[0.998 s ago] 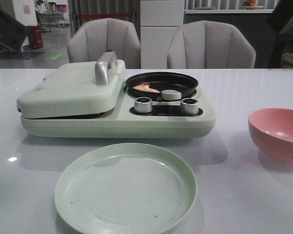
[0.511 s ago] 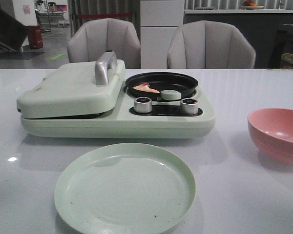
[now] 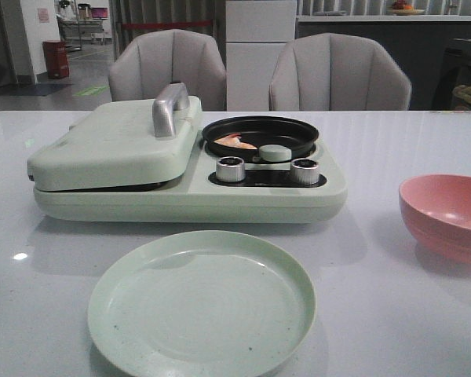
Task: Make breakfast with bread and shrimp
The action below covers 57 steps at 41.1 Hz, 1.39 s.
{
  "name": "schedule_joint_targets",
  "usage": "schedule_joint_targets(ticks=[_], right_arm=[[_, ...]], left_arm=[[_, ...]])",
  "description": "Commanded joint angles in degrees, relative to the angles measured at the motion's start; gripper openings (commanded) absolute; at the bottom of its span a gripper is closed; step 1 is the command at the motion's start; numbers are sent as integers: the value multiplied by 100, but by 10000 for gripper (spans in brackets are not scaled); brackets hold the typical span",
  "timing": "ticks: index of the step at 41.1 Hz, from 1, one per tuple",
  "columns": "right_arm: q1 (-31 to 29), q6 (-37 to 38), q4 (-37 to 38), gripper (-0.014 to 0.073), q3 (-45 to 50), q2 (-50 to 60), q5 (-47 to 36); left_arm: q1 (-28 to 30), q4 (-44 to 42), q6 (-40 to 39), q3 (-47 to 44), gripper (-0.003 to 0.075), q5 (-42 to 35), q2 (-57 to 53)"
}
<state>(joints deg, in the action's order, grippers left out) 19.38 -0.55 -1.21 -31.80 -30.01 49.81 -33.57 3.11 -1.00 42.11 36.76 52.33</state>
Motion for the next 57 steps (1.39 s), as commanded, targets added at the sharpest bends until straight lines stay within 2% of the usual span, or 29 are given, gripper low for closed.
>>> schedule_joint_targets(ticks=[1,23,26,29,35,44,48,57], right_arm=[[0,1,11,41,-163,-4,-422],[0,1,6,41,-163,-4,-427],[0,1,6,41,-163,-4,-422],[0,1,6,41,-163,-4,-422],[0,1,6,41,-163,-4,-422],[0,1,6,41,-163,-4,-422],[0,1,6,41,-163,-4,-422],[0,1,6,41,-163,-4,-422]], left_arm=[[165,-311,-288,182,102,-161,-77],[203,-154,-288,182,101,-199,-131],[273,-631,-228,154,101,-223,-303],[539,-664,-228,-24,102,-355,-609],[1444,-464,-228,-880,102,-1146,-1577],[2708,-464,-228,-2847,102,-2781,-3563],[3040,-414,-228,-3529,101,-3347,-4259],[3250,-311,-228,-4372,102,-3676,-5095]])
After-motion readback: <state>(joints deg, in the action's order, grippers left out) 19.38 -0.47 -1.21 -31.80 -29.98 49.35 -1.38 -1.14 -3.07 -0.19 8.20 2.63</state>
